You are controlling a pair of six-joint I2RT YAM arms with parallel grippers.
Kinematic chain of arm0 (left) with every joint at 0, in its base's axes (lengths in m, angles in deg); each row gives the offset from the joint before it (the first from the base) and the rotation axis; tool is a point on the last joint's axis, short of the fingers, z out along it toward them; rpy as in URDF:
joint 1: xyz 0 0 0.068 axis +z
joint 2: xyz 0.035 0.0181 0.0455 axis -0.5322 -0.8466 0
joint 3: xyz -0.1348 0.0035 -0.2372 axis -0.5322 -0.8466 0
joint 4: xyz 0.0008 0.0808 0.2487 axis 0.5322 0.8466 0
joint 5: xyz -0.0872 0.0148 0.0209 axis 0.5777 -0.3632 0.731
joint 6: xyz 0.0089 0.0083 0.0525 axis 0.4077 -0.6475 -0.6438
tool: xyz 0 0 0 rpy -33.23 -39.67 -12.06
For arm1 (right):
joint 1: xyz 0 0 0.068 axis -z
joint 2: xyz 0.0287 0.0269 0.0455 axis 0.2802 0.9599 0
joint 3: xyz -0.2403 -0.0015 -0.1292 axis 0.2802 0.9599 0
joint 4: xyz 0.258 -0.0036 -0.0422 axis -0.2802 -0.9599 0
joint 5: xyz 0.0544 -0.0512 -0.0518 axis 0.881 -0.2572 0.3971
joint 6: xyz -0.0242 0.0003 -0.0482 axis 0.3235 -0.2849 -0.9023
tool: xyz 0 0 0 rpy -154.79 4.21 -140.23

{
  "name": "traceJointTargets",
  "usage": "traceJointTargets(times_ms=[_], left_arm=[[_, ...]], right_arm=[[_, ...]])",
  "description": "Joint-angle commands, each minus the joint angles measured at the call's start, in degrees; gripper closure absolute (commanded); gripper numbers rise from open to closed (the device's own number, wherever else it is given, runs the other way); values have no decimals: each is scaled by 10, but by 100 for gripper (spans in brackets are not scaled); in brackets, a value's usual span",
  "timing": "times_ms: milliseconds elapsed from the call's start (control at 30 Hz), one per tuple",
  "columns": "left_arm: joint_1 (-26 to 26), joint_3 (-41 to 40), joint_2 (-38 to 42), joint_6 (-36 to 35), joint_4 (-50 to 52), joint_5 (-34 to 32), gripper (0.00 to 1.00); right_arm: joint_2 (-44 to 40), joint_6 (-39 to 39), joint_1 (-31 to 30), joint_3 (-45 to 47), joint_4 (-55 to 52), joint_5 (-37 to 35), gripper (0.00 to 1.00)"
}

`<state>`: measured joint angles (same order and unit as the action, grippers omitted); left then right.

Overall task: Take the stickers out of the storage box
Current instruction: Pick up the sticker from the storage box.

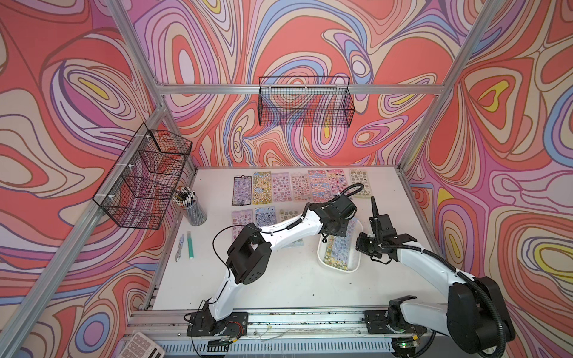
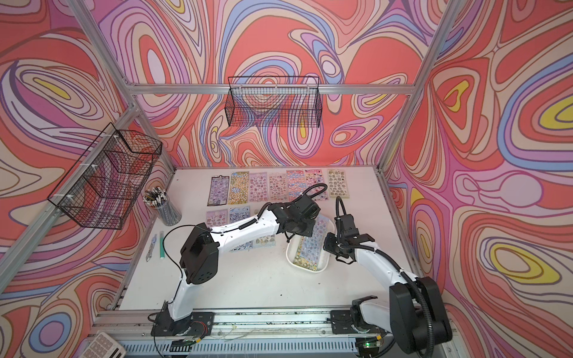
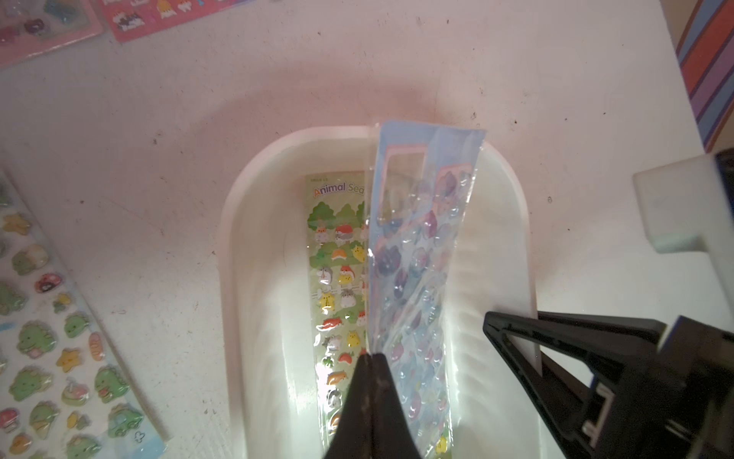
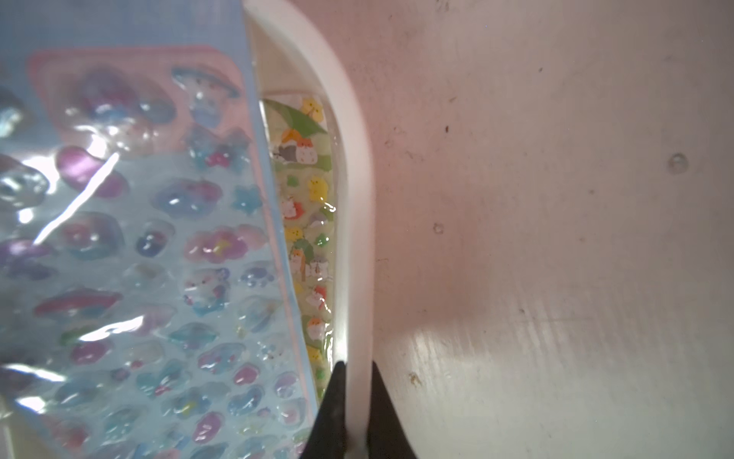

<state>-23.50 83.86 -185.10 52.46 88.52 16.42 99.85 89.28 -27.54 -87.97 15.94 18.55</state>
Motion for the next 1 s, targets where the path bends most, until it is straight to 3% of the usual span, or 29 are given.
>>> traceJointTargets(times_ms=[0,233,567,967], left_arm=[[14,-7,40,-13,-8,2,100],[50,-9,83,-14,-22,43,100],[103,26,127,-19,-15,92,100],[162,14,140,-20,-2,117,100]], right_arm=[[7,-6,1,-21,-22,-14,91],[43,-18,1,-60,-26,-21,94],[147,-102,0,-191,-83,-65,96],[300,-203,3,-349,-171,-179,100]])
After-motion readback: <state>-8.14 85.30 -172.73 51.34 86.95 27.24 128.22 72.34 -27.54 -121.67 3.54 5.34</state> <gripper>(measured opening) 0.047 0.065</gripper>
